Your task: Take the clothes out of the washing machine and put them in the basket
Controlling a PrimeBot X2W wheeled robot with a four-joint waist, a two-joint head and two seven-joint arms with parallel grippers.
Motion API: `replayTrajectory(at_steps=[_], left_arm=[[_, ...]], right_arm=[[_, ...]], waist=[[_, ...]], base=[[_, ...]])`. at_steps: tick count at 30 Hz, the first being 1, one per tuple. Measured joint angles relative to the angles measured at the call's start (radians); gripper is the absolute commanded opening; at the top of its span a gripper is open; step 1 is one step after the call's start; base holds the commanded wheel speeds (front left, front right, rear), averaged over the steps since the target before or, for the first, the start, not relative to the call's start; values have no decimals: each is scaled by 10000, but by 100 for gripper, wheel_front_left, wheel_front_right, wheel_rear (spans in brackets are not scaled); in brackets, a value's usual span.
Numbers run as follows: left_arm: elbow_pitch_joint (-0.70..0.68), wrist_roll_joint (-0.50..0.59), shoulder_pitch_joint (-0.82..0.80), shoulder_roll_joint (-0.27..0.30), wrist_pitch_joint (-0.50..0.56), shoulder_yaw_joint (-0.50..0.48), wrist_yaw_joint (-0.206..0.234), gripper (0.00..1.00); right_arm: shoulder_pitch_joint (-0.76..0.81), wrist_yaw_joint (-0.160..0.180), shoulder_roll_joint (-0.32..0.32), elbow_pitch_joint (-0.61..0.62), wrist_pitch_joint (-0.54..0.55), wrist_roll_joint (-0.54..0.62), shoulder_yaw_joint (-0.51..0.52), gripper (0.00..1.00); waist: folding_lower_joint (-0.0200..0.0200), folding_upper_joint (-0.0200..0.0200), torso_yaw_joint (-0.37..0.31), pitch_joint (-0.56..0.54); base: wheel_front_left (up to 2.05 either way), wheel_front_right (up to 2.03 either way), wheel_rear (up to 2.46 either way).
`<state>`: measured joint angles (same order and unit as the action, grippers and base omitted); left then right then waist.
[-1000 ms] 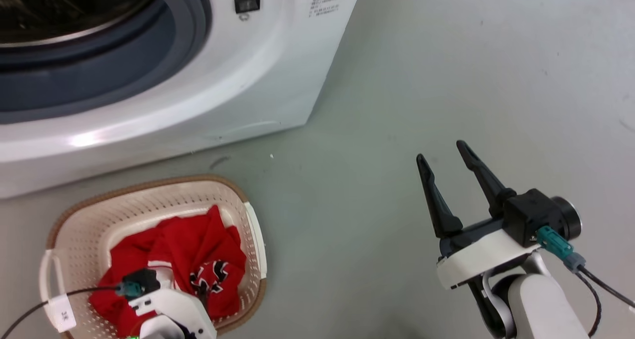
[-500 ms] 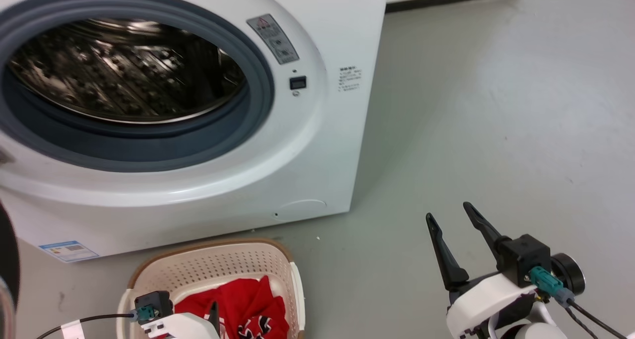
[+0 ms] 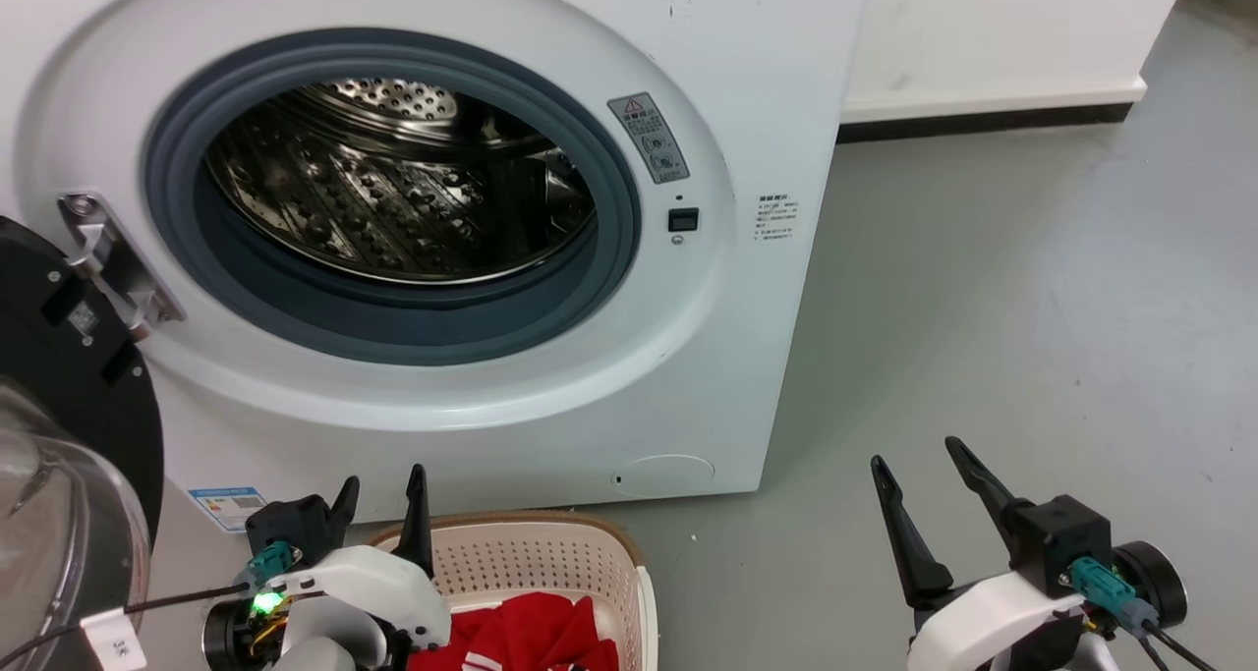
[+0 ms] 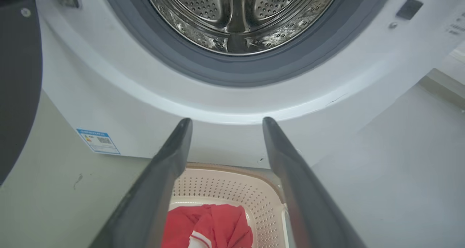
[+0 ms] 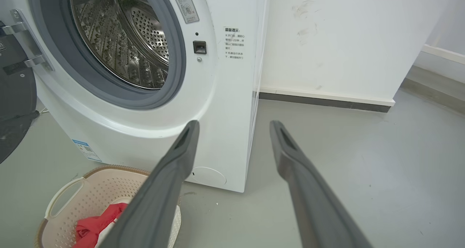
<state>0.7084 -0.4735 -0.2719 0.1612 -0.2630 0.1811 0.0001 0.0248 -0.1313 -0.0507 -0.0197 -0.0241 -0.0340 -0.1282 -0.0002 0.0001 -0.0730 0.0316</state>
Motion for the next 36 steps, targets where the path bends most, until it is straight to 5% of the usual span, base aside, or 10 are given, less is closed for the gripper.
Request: replayTrajectory(at_steps=[15,25,36], left_arm=[[-4905,2102,1832,313,0,-56,539,100],[-6257,2322,2767,533,318,-107,1152,100],[-6197,2213,3040,470,341,-33,1243,100]], right_arm=[[365,2,0,301,113,102,731,100],[639,2,-2,596,161,176,1220,100],[798,2,0,746,261,178,1204,100]], waist=[[2,0,620,-691],[3,0,853,-1034],[2,0,913,-1098]], base=[[0,0,0],[0,0,0],[0,0,0]])
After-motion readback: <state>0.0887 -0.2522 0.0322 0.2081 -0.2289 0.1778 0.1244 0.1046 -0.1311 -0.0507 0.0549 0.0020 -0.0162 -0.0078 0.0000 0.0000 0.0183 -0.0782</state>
